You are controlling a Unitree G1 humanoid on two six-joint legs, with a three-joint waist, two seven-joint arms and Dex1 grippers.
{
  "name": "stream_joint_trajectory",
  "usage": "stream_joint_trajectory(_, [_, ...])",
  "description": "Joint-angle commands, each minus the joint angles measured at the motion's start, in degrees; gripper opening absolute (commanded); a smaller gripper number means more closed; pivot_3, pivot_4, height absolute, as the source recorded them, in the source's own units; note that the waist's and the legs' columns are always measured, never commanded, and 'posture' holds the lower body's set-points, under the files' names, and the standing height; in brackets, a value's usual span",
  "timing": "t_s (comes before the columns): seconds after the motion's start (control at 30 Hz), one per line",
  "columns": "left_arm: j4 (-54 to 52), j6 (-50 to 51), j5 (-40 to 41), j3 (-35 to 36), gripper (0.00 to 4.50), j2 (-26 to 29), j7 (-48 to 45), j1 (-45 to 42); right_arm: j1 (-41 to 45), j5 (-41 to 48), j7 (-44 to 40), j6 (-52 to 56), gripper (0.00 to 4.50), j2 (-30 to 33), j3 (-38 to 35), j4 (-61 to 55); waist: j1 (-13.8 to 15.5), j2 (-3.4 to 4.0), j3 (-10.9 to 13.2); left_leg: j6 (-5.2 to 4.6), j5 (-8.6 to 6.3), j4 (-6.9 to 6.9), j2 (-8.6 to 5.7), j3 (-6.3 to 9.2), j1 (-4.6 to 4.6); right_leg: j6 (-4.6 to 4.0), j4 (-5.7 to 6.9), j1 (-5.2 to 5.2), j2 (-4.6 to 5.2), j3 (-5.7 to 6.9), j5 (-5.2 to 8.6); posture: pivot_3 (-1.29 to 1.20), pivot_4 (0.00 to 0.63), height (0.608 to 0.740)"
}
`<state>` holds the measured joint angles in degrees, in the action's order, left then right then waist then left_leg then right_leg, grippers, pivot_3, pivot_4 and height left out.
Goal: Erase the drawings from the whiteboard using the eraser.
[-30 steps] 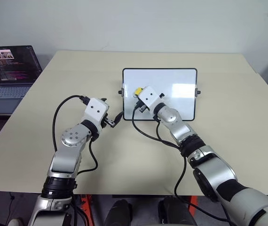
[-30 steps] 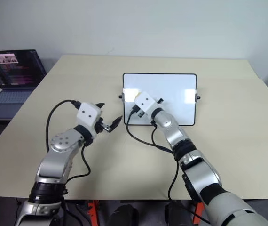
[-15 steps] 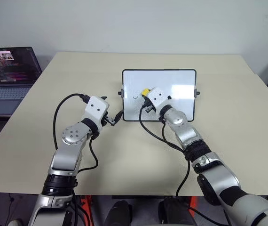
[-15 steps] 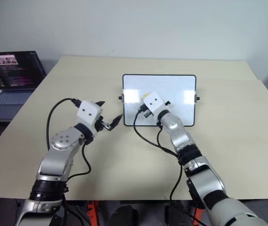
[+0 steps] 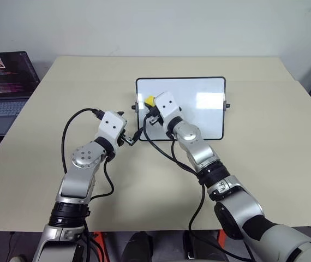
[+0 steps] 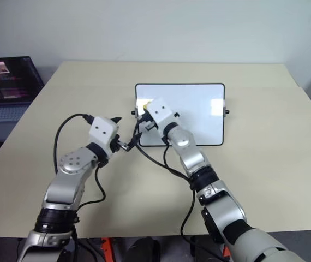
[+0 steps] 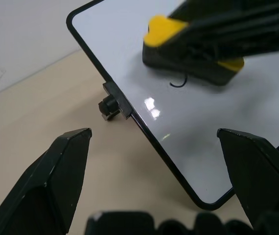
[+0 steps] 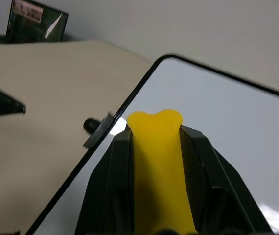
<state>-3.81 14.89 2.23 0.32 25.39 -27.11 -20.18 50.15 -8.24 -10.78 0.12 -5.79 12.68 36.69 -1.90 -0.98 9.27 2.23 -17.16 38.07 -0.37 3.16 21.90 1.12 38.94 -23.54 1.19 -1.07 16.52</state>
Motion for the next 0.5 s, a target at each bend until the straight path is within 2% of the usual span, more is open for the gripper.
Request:
stream_joint_trajectory(0.03, [-2.24, -0.30, 0.25, 0.97, 4.50, 0.62, 0.21, 0.07, 0.07, -1.60, 0.17, -3.99, 1.07, 0.38, 1.14, 1.16, 0.01, 0.00, 0.00, 0.00, 0.00, -0.01, 0.00, 0.00, 0.00, 0.00, -0.01, 0.00, 0.00, 0.00, 0.00, 0.00, 0.150, 0.740])
stream_joint_trajectory(0.27, [-2.71, -0.06, 0.20, 0.90, 4.50, 0.42, 0.60, 0.33, 1.24, -6.10, 0.79, -6.16, 1.07, 4.45, 3.23, 6.52, 0.01, 0.00, 0.00, -0.02, -0.01, 0.01, 0.00, 0.00, -0.04, 0.00, 0.03, 0.01, 0.00, 0.01, 0.00, 0.00, 0.150, 0.740])
stream_joint_trajectory(0.5, [-2.18, -0.34, 0.30, 0.60, 4.50, 0.11, 0.50, -0.06, -0.08, -8.48, 0.94, -5.30, 1.07, 7.59, 3.75, 6.38, 0.28, -0.03, -0.02, -0.06, -0.01, 0.10, -0.03, 0.07, -0.10, -0.01, 0.07, 0.14, 0.00, 0.04, -0.01, 0.00, 0.150, 0.740])
